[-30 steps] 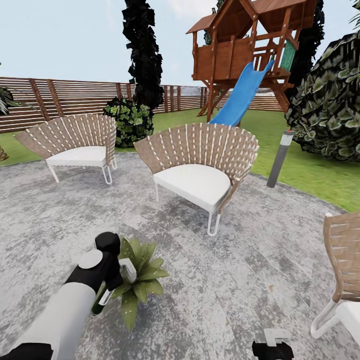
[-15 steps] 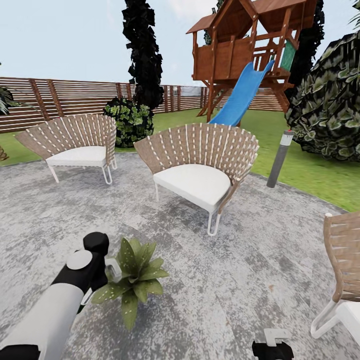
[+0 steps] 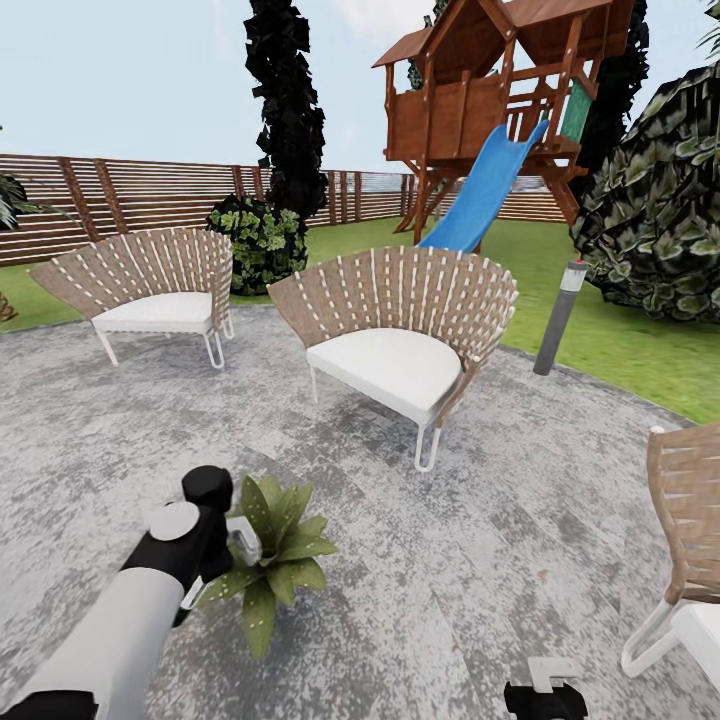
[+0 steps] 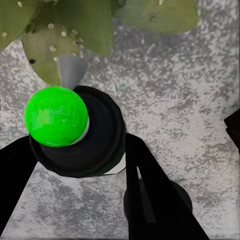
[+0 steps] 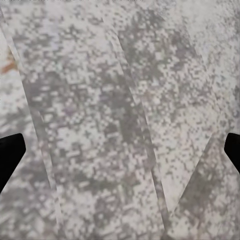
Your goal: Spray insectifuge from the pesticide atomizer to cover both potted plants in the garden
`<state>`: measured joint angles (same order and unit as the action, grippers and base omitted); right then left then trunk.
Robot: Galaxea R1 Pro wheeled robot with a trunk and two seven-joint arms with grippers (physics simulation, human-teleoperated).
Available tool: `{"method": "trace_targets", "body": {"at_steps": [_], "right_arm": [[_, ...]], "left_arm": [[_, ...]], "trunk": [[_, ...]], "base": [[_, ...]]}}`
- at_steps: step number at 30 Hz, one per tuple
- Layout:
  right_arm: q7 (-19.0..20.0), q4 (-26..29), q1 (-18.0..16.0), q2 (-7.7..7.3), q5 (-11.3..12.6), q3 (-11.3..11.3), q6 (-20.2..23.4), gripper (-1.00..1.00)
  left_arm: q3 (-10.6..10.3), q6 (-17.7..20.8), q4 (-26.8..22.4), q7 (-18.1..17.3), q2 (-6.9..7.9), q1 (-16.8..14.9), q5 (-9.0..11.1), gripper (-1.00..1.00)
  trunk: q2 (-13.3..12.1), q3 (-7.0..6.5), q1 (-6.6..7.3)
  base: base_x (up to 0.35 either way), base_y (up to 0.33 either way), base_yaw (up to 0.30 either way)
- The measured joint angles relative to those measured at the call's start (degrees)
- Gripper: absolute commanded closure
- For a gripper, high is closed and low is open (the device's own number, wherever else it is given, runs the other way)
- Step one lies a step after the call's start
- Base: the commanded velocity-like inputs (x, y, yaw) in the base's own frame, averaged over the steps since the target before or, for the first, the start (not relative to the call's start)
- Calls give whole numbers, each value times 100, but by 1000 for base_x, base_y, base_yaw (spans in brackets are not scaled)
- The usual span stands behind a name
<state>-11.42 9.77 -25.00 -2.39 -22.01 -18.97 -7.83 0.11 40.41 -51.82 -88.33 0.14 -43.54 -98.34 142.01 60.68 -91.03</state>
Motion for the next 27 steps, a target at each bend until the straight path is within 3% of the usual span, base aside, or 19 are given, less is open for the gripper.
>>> {"method": "trace_targets", "body": {"at_steps": [2, 5, 7, 10, 14, 18, 22, 27], "right_arm": [[0, 3, 0, 0, 1, -2, 0, -100], [0, 0, 0, 0, -4, 1, 0, -100], [0, 0, 0, 0, -5, 2, 0, -100], [0, 0, 0, 0, -6, 2, 0, -100], [0, 0, 0, 0, -6, 2, 0, -100], [0, 0, 0, 0, -6, 3, 0, -100], [0, 0, 0, 0, -4, 3, 0, -100], [0, 0, 0, 0, -6, 3, 0, -100]], "left_arm": [[3, -3, 5, -6, 65, 3, -4, 100], [1, -18, 40, -25, 307, 23, 5, 100], [-1, -34, 66, -28, 365, 71, 10, 100], [-21, -36, 77, -29, 293, 293, 19, 100], [-30, -37, 79, -27, -121, 442, 35, 100], [-16, -33, 83, -42, -268, 506, 41, 100], [26, -53, 95, -42, -212, 533, 118, 100], [91, -75, 97, -29, -17, 888, 215, 100]], "trunk": [[0, 0, 0], [0, 0, 0], [0, 0, 0], [0, 0, 0], [0, 0, 0], [0, 0, 0], [0, 0, 0], [0, 0, 0]], "base": [[0, 0, 0], [0, 0, 0], [0, 0, 0], [0, 0, 0], [0, 0, 0], [0, 0, 0], [0, 0, 0], [0, 0, 0]]}}
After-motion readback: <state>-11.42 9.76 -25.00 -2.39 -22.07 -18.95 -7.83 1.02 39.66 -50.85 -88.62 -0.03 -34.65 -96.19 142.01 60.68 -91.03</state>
